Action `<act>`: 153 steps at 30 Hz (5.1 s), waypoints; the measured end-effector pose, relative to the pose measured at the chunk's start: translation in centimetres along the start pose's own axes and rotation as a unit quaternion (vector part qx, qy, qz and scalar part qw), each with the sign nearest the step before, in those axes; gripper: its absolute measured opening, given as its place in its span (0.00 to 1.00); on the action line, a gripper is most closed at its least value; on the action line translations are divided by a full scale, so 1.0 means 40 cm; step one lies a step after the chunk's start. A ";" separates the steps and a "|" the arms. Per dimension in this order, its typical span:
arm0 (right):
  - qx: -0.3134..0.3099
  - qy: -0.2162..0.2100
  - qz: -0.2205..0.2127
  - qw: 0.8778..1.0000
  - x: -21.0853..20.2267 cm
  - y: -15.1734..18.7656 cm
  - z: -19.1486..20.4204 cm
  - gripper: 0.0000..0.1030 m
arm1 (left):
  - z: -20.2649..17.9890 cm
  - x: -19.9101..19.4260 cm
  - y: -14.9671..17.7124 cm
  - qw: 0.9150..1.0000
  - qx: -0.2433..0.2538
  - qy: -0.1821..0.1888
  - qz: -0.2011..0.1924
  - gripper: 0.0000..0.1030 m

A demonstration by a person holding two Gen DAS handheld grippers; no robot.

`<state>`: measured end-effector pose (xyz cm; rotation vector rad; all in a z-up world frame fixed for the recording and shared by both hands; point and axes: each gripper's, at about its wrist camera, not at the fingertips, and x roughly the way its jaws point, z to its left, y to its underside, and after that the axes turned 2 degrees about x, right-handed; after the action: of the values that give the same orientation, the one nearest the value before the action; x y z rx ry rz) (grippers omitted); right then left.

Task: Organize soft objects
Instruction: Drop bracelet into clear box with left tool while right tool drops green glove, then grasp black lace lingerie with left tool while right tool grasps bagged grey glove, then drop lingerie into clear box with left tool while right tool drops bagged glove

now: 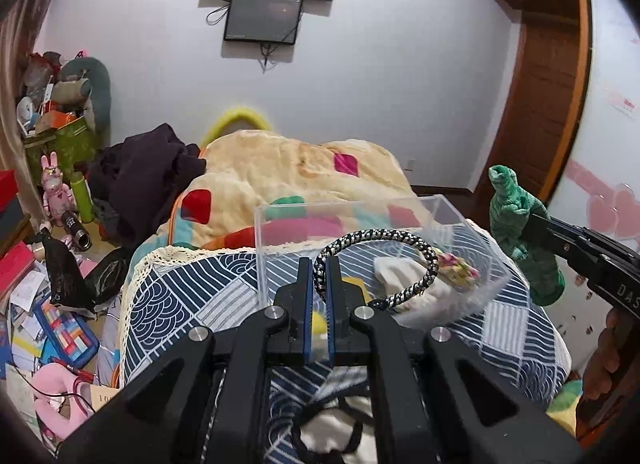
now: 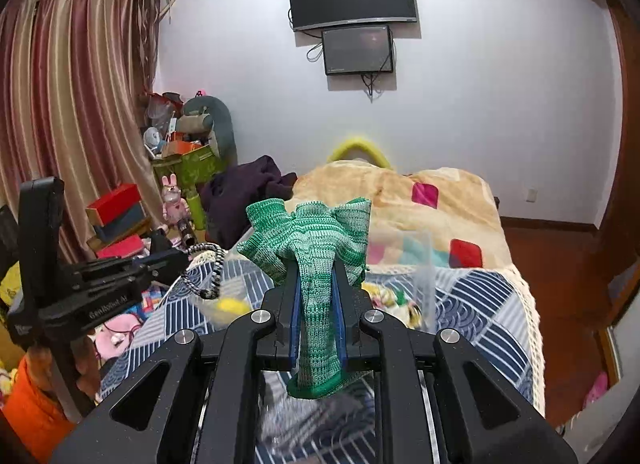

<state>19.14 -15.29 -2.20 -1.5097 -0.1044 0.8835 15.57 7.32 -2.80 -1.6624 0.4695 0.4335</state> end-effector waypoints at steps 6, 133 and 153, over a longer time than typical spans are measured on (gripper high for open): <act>-0.018 0.012 0.039 0.999 0.107 0.004 0.020 0.12 | 0.008 0.080 -0.010 1.000 -0.003 -0.022 0.019 0.05; -0.014 0.053 0.049 0.997 0.095 0.018 -0.058 0.22 | -0.053 0.057 -0.011 1.000 0.017 0.026 0.003 0.21; -0.035 0.047 0.131 0.990 0.189 0.061 -0.034 0.30 | -0.005 0.202 0.021 0.997 0.002 0.005 0.073 0.57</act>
<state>24.14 -12.62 -7.94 -1.6517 0.1369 1.0244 21.96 6.53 -7.79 -1.6337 0.6012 0.5302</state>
